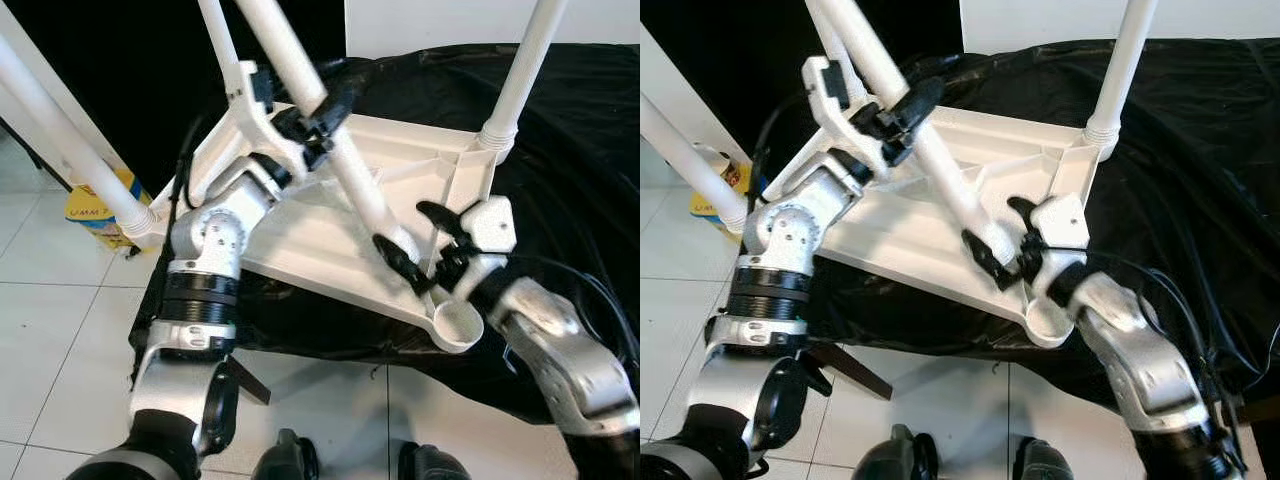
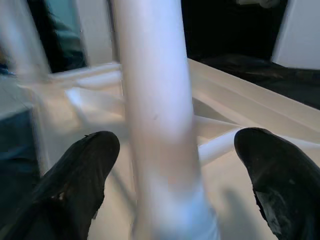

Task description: Building children table

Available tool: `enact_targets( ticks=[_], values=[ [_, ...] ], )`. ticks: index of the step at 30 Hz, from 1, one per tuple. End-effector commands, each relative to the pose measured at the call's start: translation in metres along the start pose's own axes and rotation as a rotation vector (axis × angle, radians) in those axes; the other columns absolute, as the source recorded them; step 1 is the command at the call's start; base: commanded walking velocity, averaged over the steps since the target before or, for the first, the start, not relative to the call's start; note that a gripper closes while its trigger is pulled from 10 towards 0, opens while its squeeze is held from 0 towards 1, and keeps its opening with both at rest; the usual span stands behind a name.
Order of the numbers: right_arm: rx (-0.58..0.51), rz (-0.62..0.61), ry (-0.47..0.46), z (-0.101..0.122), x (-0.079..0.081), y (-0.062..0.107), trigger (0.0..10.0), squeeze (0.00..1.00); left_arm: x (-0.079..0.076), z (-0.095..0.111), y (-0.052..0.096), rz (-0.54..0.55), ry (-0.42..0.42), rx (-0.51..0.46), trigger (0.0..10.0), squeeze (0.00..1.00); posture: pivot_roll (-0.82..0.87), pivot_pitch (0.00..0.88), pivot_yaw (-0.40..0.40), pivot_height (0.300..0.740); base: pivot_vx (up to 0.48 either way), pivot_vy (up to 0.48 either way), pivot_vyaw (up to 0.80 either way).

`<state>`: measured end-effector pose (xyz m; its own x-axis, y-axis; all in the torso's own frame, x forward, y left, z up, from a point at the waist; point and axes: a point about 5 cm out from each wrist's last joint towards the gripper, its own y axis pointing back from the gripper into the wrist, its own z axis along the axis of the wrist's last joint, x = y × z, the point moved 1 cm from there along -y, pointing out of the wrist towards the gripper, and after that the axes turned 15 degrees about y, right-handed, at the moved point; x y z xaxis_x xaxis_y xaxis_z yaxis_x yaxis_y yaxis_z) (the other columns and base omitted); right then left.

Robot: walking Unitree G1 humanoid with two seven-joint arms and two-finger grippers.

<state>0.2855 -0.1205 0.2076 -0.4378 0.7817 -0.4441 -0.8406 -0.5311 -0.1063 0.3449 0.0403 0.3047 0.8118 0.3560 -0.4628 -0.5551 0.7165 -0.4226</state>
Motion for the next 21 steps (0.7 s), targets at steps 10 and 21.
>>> enact_targets(
  ticks=[10, 21],
  values=[
    [0.079, -0.023, 0.085, -0.011, 0.009, -0.017, 10.0, 0.0, -0.043, -0.015, -0.01, -0.169, -0.152, 0.031, 10.0, 0.0, 0.01, 0.109, 0.073, 0.74, 0.0, 0.0, 0.0],
    [0.048, -0.022, 0.101, -0.001, 0.014, -0.034, 10.0, 0.0, -0.067, -0.025, -0.018, -0.236, -0.169, 0.017, 10.0, 0.0, 0.01, 0.096, 0.068, 0.74, 0.0, 0.0, 0.0]
  ],
)
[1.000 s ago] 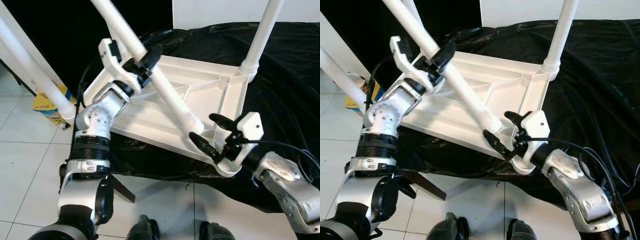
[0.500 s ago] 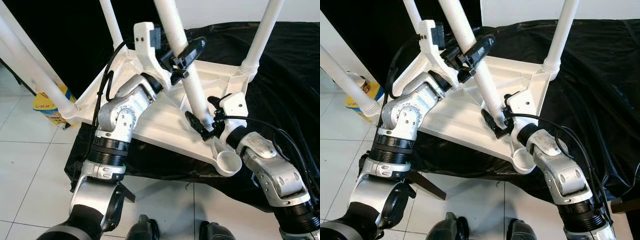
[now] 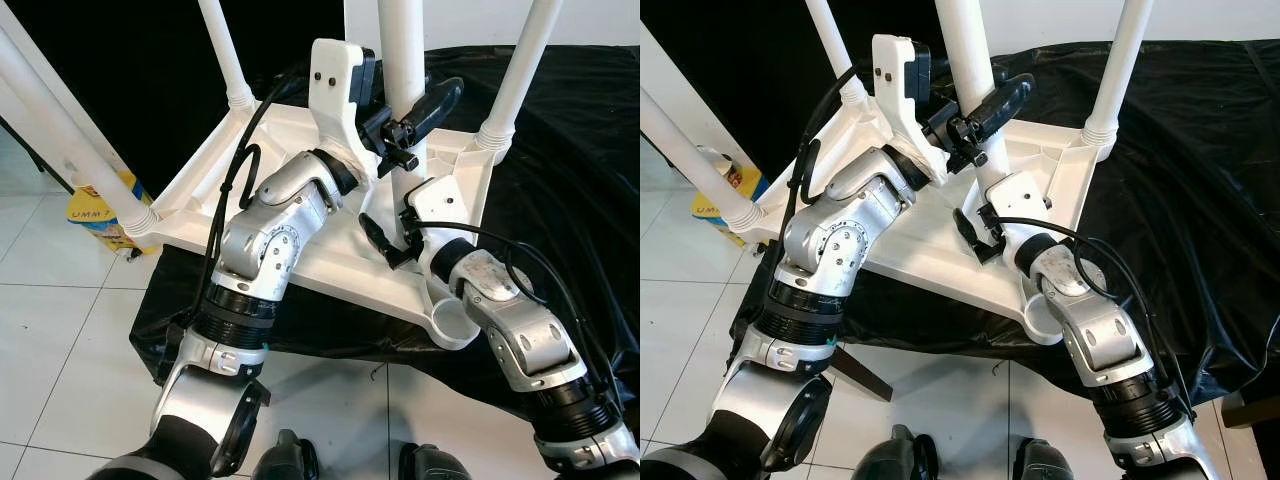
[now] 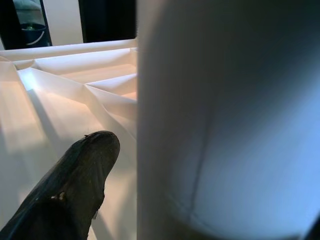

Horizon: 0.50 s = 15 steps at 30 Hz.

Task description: Building children table

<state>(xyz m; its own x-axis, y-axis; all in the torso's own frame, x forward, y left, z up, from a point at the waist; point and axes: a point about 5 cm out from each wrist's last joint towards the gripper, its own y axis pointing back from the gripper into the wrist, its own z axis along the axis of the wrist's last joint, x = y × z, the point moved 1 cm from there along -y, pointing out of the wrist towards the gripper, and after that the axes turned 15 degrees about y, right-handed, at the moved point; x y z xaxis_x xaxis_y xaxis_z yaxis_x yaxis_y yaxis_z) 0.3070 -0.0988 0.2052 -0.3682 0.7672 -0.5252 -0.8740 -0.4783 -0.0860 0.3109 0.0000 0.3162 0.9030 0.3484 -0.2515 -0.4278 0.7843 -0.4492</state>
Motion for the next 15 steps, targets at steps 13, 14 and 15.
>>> enact_targets(
  ticks=[13, 14, 15],
  values=[
    [0.01, 0.012, -0.015, -0.002, 0.007, -0.005, 0.0, 0.0, -0.03, 0.005, -0.012, -0.12, 0.007, -0.05, 10.0, 0.0, 0.01, 0.098, 0.069, 0.74, 0.0, 0.0, 0.0],
    [0.012, 0.005, -0.035, -0.002, 0.007, -0.005, 0.0, 0.0, -0.03, 0.006, -0.012, -0.121, 0.007, -0.056, 10.0, 0.0, 0.01, 0.101, 0.069, 0.74, 0.0, 0.0, 0.0],
    [0.012, 0.005, -0.035, -0.002, 0.007, -0.005, 0.0, 0.0, -0.03, 0.006, -0.012, -0.121, 0.007, -0.056, 10.0, 0.0, 0.01, 0.101, 0.069, 0.74, 0.0, 0.0, 0.0]
  ],
)
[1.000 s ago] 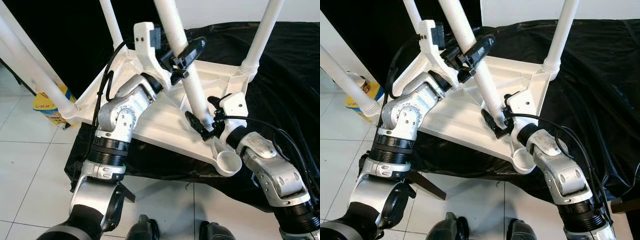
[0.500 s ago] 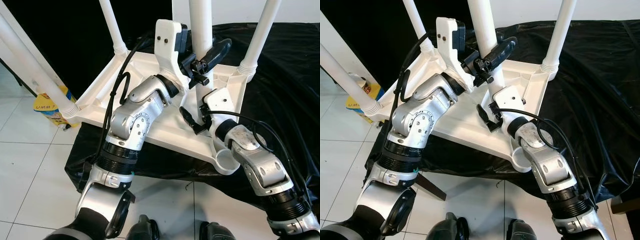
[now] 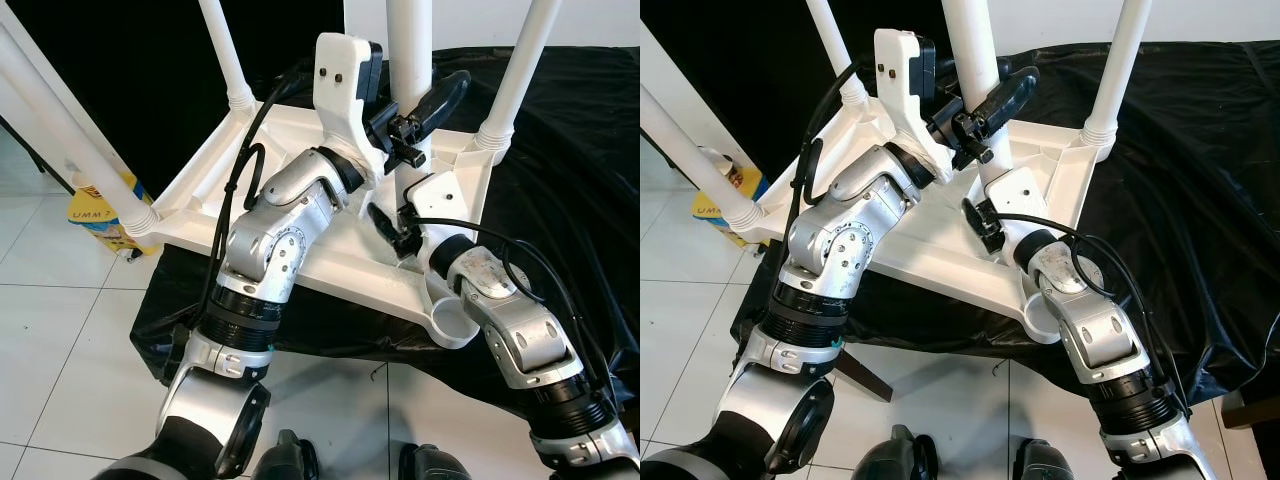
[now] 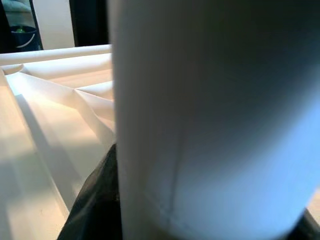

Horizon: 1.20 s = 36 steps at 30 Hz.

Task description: Building children table

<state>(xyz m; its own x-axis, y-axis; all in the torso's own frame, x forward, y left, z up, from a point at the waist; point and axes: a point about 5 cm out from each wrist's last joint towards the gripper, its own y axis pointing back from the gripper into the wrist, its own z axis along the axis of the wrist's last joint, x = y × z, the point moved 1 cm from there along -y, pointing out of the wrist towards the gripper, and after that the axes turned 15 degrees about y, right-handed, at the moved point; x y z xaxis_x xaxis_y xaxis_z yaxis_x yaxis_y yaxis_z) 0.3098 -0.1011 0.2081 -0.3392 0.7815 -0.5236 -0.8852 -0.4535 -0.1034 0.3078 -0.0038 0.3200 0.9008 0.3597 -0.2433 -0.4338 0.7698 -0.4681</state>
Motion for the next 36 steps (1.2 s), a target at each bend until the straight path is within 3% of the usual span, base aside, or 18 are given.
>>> enact_targets(
  ticks=[1, 7, 8, 9, 10, 21, 23, 24, 32, 36],
  values=[
    [0.014, 0.037, -0.037, -0.002, 0.011, -0.003, 0.0, 0.0, -0.025, 0.004, -0.009, -0.126, 0.021, -0.033, 10.0, 0.0, 0.01, 0.101, 0.069, 0.74, 0.0, 0.0, 0.0],
    [0.038, 0.002, -0.078, -0.005, 0.008, -0.004, 0.0, 0.0, -0.027, 0.007, -0.009, -0.136, 0.009, -0.041, 10.0, 0.0, 0.01, 0.109, 0.071, 0.74, 0.0, 0.0, 0.0],
    [0.048, -0.017, -0.091, -0.006, 0.007, -0.005, 3.4, 0.0, -0.028, 0.007, -0.009, -0.143, 0.005, -0.042, 10.0, 0.0, 0.02, 0.11, 0.07, 0.74, 0.0, 0.0, 0.0],
    [0.048, -0.017, -0.091, -0.006, 0.007, -0.005, 3.4, 0.0, -0.028, 0.007, -0.009, -0.143, 0.005, -0.042, 10.0, 0.0, 0.02, 0.11, 0.07, 0.74, 0.0, 0.0, 0.0],
    [0.057, -0.038, -0.099, -0.007, 0.004, -0.005, 10.0, 0.0, -0.028, 0.007, -0.008, -0.142, 0.017, -0.046, 10.0, 1.0, 0.02, 0.11, 0.07, 0.74, 0.0, 0.0, 0.0],
    [0.102, -0.151, -0.124, -0.012, -0.01, -0.009, 10.0, 0.0, -0.027, 0.005, -0.006, -0.128, 0.007, -0.043, 10.0, 1.0, 0.02, 0.111, 0.065, 0.74, 0.0, 0.0, 0.0],
    [0.111, -0.19, -0.132, -0.013, -0.015, -0.01, 10.0, 0.0, -0.025, 0.005, -0.005, -0.105, -0.018, -0.042, 10.0, 0.95, 0.02, 0.11, 0.064, 0.74, 0.0, 0.0, 0.0],
    [0.116, -0.223, -0.132, -0.014, -0.019, -0.01, 10.0, 0.0, -0.022, 0.006, -0.005, -0.076, -0.04, -0.054, 10.0, 0.0, 0.02, 0.11, 0.063, 0.74, 0.0, 0.0, 0.0],
    [0.124, -0.31, -0.133, -0.017, -0.029, -0.008, 10.0, 0.0, -0.01, 0.003, 0.003, 0.009, -0.079, -0.076, 10.0, 0.0, 0.02, 0.111, 0.059, 0.74, 0.0, 0.0, 0.0],
    [0.116, -0.376, -0.144, -0.018, -0.032, -0.004, 10.0, 0.0, 0.0, -0.004, 0.017, 0.087, -0.102, -0.073, 10.0, 0.0, 0.01, 0.119, 0.06, 0.74, 0.0, 0.0, 0.0]
  ],
)
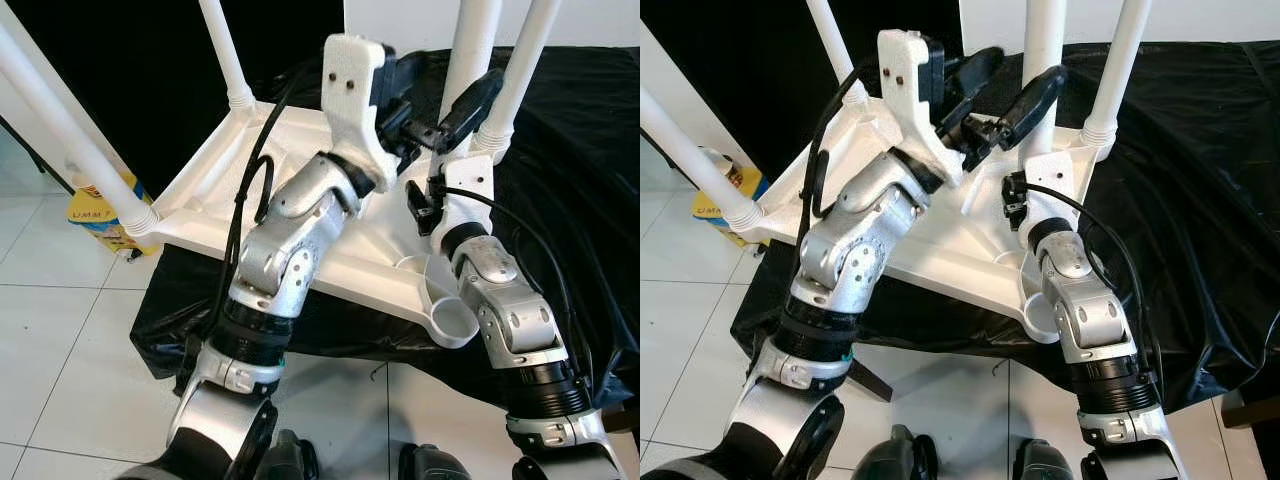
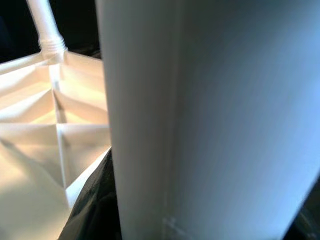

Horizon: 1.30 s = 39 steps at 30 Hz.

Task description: Building children table

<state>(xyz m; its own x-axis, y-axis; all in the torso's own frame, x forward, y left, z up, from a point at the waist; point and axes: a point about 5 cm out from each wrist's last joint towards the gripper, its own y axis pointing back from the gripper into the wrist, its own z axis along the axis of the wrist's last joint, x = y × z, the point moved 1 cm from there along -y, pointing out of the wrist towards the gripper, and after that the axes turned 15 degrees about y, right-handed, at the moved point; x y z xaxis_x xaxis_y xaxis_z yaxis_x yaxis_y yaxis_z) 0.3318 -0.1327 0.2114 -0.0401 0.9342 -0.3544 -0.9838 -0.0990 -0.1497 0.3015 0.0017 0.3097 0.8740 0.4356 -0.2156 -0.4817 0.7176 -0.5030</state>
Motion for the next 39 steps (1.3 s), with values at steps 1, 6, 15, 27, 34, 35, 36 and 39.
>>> enact_targets(
  ticks=[1, 6, 15, 27, 34, 35, 36, 39],
  values=[
    [-0.007, -0.023, -0.009, -0.001, 0.001, 0.002, 10.0, 0.0, 0.001, 0.002, 0.006, 0.031, -0.038, -0.016, 10.0, 0.0, 0.01, 0.119, 0.06, 0.74, 0.0, 0.0, 0.0],
    [-0.022, -0.053, -0.024, 0.0, 0.003, 0.008, 10.0, 0.0, 0.011, -0.006, 0.018, 0.093, -0.051, 0.004, 10.0, 0.0, 0.0, 0.127, 0.06, 0.74, 0.0, 0.0, 0.0],
    [-0.068, -0.101, -0.001, -0.002, 0.005, 0.028, 10.0, 0.0, 0.025, -0.036, 0.055, 0.184, -0.118, 0.108, 10.0, 0.0, 0.0, 0.139, 0.056, 0.74, 0.0, 0.0, 0.0],
    [-0.083, -0.159, 0.017, -0.002, -0.004, 0.029, 10.0, 0.0, 0.032, -0.081, 0.093, 0.175, -0.209, 0.36, 10.0, 0.0, 0.01, 0.136, 0.057, 0.74, 0.0, 0.0, 0.0],
    [-0.09, -0.169, 0.027, -0.002, -0.005, 0.031, 10.0, 0.0, 0.025, -0.091, 0.11, 0.115, -0.163, 0.43, 10.0, 0.0, 0.01, 0.139, 0.059, 0.74, 0.0, 0.0, 0.0],
    [-0.09, -0.169, 0.027, -0.002, -0.005, 0.031, 10.0, 0.0, 0.025, -0.091, 0.11, 0.115, -0.163, 0.43, 10.0, 0.0, 0.01, 0.139, 0.059, 0.74, 0.0, 0.0, 0.0],
    [-0.091, -0.173, 0.032, -0.002, -0.007, 0.031, 10.0, 0.0, 0.023, -0.096, 0.117, 0.092, -0.161, 0.473, 10.0, 0.0, 0.01, 0.139, 0.059, 0.74, 0.0, 0.0, 0.0],
    [-0.091, -0.179, 0.037, -0.003, -0.009, 0.031, 10.0, 0.0, 0.023, -0.103, 0.124, 0.084, -0.165, 0.52, 10.0, 0.0, 0.01, 0.14, 0.057, 0.74, 0.0, 0.0, 0.0]
  ],
)
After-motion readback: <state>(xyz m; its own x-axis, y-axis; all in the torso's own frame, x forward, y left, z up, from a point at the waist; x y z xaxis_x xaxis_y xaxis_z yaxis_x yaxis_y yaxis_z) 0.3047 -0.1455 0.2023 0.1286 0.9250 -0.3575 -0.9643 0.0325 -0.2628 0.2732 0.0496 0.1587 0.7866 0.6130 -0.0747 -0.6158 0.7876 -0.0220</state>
